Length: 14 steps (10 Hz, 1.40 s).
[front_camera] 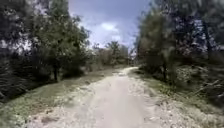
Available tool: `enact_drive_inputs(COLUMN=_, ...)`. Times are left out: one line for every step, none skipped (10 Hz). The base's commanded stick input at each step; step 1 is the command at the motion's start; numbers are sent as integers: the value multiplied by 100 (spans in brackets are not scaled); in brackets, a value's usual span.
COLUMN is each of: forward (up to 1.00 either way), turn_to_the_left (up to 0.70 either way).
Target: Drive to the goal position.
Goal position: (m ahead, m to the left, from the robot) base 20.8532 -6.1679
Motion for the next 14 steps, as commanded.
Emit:
enact_drive_inputs(forward=50, turn_to_the_left=0)
enact_drive_inputs(forward=50, turn_to_the_left=0)
enact_drive_inputs(forward=50, turn_to_the_left=0)
enact_drive_inputs(forward=50, turn_to_the_left=0)
enact_drive_inputs(forward=50, turn_to_the_left=0)
enact_drive_inputs(forward=50, turn_to_the_left=0)
enact_drive_inputs(forward=50, turn_to_the_left=0)
enact_drive_inputs(forward=50, turn_to_the_left=0)
enact_drive_inputs(forward=50, turn_to_the_left=0)
enact_drive_inputs(forward=50, turn_to_the_left=0)
enact_drive_inputs(forward=50, turn_to_the_left=0)
enact_drive_inputs(forward=50, turn_to_the_left=0)
enact_drive_inputs(forward=50, turn_to_the_left=0)
enact_drive_inputs(forward=50, turn_to_the_left=0)
